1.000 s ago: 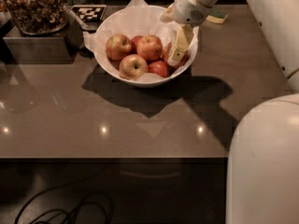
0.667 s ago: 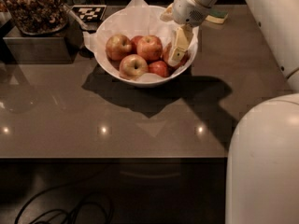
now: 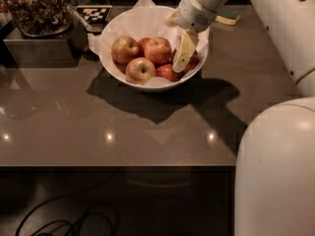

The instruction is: Pick apple from white bowl

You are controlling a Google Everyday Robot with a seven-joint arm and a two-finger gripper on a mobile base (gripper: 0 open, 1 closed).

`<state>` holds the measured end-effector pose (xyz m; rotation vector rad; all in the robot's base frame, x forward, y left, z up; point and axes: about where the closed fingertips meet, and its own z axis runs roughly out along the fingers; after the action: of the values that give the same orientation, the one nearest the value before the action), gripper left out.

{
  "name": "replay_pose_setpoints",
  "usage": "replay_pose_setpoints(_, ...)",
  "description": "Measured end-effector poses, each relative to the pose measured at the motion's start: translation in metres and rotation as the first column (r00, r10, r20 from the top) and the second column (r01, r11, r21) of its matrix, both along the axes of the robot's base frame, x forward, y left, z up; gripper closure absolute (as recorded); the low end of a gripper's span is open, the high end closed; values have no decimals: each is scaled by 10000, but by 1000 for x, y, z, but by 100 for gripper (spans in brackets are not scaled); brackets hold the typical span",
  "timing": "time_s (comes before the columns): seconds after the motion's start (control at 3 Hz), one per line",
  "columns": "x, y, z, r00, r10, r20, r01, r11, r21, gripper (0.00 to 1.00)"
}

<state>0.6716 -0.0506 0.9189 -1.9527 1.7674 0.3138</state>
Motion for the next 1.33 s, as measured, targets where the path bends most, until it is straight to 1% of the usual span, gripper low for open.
replay_pose_setpoints(0.33,-8,1,-3,9995,-164,-267,166,9998,92,0)
replay_pose_setpoints(0.67,-18,-4,-6,9979,-448,-458,454,9989,129,3)
replay_pose_setpoints(1.0,-26,-13,-8,9951,-815,-568,822,9966,89,0)
replay_pose_setpoints(1.33,-28,-19,-11,9928,-1005,-648,1012,9948,77,0)
